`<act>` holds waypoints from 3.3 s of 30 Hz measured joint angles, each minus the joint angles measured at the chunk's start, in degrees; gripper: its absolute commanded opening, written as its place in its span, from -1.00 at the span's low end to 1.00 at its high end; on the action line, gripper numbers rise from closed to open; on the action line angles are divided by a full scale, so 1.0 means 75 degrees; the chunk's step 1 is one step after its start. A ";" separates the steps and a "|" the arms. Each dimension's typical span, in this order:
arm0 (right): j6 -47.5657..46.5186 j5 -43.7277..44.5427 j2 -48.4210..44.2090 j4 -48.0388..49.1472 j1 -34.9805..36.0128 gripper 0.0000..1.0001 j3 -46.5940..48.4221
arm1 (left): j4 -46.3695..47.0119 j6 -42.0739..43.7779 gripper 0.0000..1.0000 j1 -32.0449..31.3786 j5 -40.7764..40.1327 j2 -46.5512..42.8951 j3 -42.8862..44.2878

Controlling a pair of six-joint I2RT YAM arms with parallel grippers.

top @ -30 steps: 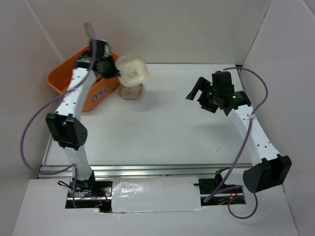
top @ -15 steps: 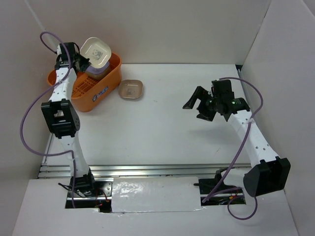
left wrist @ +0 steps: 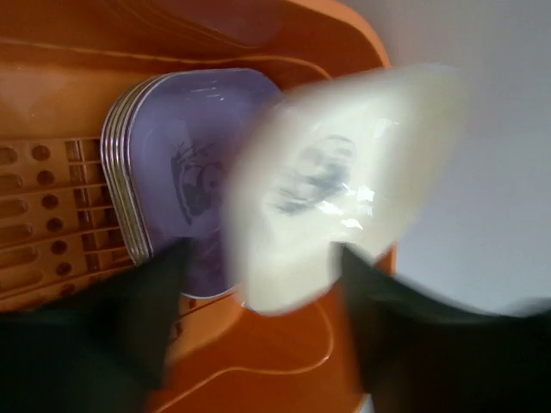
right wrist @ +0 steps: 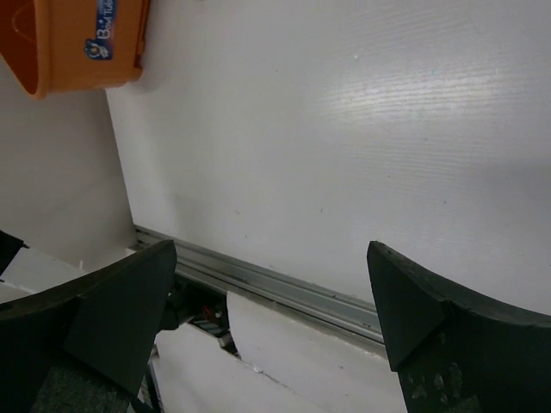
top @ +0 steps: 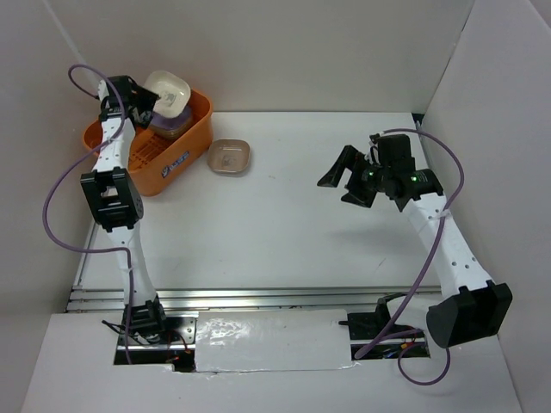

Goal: Place the plates into the plastic bin on the countertop

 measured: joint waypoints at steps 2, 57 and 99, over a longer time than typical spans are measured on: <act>-0.0035 -0.0020 0.0006 0.0003 0.0023 1.00 0.0213 | -0.0017 0.0041 0.98 -0.0003 -0.0003 0.0000 0.0076; 0.0629 -0.1772 -0.0548 0.1043 -0.0315 1.00 -0.0632 | -0.4497 -0.3620 0.45 -0.3780 -0.3136 0.0041 -0.1265; 0.0647 -0.1687 -0.0318 0.0915 -0.0300 1.00 -0.0338 | -0.0953 0.0851 -1.00 0.0300 0.0478 -0.0350 -0.0204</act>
